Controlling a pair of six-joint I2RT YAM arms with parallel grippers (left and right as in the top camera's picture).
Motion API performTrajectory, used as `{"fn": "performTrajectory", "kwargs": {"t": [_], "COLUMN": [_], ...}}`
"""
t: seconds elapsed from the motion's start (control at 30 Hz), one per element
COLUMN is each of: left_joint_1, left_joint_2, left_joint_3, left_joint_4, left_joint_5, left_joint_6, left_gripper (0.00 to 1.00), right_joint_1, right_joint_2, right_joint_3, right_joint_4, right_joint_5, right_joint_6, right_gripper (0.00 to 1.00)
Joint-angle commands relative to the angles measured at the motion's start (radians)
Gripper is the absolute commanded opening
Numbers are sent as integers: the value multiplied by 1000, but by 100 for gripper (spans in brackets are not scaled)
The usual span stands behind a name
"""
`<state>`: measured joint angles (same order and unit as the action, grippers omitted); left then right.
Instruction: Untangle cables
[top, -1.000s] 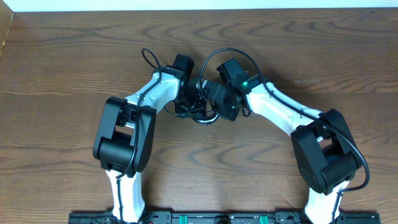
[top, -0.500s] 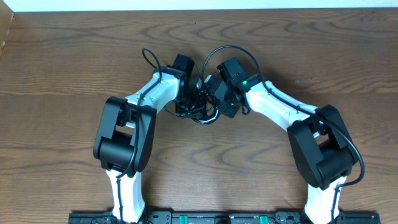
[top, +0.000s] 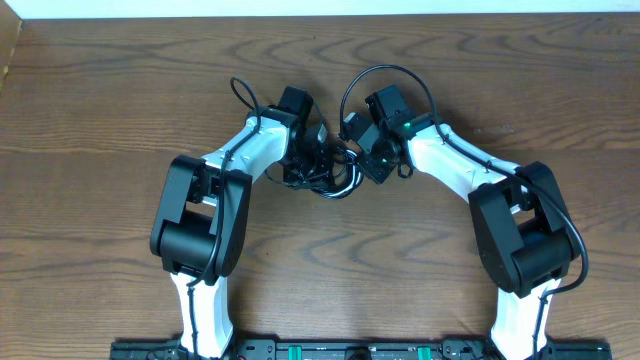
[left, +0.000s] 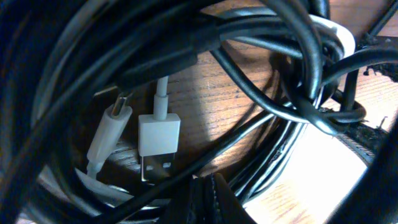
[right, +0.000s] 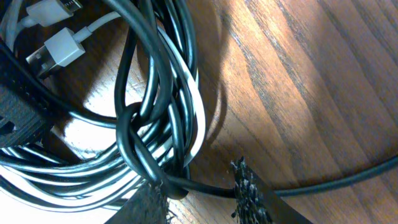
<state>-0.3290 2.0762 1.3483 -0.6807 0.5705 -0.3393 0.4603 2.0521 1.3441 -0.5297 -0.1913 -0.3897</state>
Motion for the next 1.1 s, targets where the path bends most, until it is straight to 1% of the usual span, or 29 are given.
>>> {"fn": "performTrajectory", "kwargs": {"t": [0.0, 0.03, 0.3, 0.37, 0.5, 0.57, 0.67, 0.7, 0.8, 0.83, 0.87, 0.93, 1.07], "left_joint_1": [2, 2, 2, 2, 9, 13, 16, 16, 16, 16, 16, 16, 13], "left_joint_2": [19, 19, 19, 19, 2, -19, -59, -74, -114, -121, -130, -139, -143], "left_joint_3": [-8, -8, -8, -8, -4, 6, 29, 36, 42, 42, 42, 42, 42], "left_joint_4": [-16, -18, -19, -19, -20, -22, -22, -21, -18, -18, -19, -25, -46], "left_joint_5": [-61, -71, -138, -135, -107, -108, -108, -108, -111, -111, -111, -111, -111], "left_joint_6": [18, 18, 12, 13, 13, 13, 13, 13, 12, 12, 9, -10, -83], "left_gripper": [8, 7, 8, 7, 8, 9, 13, 16, 17, 21, 22, 23, 23], "right_joint_1": [-36, -37, -64, -71, -69, -70, -70, -71, -74, -74, -74, -77, -90], "right_joint_2": [74, 77, 86, 86, 68, 46, -2, -23, -80, -100, -116, -146, -171], "right_joint_3": [-19, -19, -19, -19, -16, -16, -16, -16, -16, -16, -16, -16, -16], "right_joint_4": [-8, -8, 13, 12, 0, -11, -22, -26, -39, -44, -48, -57, -76], "right_joint_5": [130, 137, 187, 141, 134, 90, 18, -7, -111, -145, -165, -184, -185], "right_joint_6": [21, 34, 150, 138, 134, 96, 75, 75, 74, 75, 75, 84, 115], "right_gripper": [32, 34, 35, 35, 38, 39, 40, 41, 46, 49, 51, 55, 62]}}
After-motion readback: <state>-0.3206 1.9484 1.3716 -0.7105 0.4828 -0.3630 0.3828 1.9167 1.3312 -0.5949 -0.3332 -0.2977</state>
